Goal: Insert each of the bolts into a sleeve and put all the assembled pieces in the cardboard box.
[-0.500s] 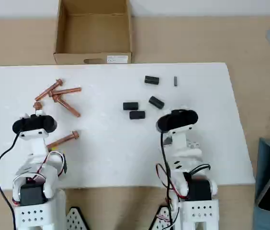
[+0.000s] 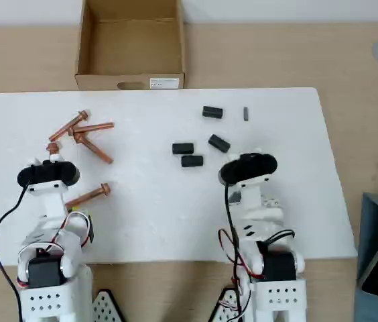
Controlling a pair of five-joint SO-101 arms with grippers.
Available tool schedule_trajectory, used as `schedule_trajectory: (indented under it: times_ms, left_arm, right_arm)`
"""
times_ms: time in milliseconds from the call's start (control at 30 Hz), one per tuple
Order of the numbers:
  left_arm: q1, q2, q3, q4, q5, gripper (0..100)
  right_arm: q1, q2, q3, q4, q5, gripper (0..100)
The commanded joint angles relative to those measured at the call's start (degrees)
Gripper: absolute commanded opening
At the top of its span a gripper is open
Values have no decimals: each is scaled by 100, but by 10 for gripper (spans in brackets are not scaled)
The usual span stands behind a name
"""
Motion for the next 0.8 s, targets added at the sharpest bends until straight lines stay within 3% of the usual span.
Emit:
schedule_trajectory:
  times_ms: [0,767]
  left_arm:
    - [-9,-31,9,-105,-18,3]
    - [88,-31,9,-114,-18,3]
  right_arm:
    - [66,-655,-22,18,0,10]
    - [66,-655,-22,9,-18,10]
